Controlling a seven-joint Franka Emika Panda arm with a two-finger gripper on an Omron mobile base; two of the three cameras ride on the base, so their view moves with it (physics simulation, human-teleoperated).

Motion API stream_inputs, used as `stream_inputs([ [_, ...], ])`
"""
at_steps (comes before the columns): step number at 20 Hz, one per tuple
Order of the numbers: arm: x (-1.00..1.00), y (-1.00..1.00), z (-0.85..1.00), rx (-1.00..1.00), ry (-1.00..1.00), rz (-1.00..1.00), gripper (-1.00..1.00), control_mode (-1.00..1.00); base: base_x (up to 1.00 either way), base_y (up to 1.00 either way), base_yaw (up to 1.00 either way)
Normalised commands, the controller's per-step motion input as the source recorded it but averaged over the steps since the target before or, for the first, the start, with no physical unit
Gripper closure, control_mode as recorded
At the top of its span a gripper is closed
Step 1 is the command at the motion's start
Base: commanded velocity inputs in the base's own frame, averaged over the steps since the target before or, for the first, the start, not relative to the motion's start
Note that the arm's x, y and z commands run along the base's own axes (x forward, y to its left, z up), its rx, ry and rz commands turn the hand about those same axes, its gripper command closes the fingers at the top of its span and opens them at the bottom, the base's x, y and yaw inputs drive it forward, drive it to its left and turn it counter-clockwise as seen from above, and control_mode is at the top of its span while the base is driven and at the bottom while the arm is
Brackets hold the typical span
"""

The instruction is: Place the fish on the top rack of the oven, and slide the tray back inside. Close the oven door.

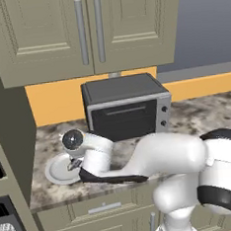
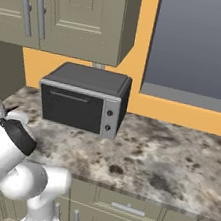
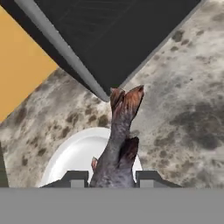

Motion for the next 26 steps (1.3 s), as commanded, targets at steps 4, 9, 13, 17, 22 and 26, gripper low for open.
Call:
stream_inputs([
  [4, -0.76, -1.0, 0.98, 0.01, -0.29, 0.01, 1.0, -1.0, 0.0, 0.0, 0.0],
  [9, -0.4, -1.0, 0.94, 0.2, 0.02, -0.03, 1.0, -1.0, 0.0, 0.0, 0.0],
  [13, -0.38, -1.0, 0.69, 0.32, 0.14, 0.0, 1.0, -1.0, 0.0, 0.0, 0.0],
  [17, -0.26, -0.98, 0.58, 0.24, 0.08, 0.0, 1.0, -1.0, 0.0, 0.0, 0.0],
  [22, -0.05, -0.56, 0.26, 0.07, 0.01, 0.01, 1.0, -1.0, 0.0, 0.0, 0.0],
  [26, 0.02, 0.0, 0.0, 0.0, 0.0, 0.0, 1.0, 1.0, -0.03, 0.0, 0.0],
])
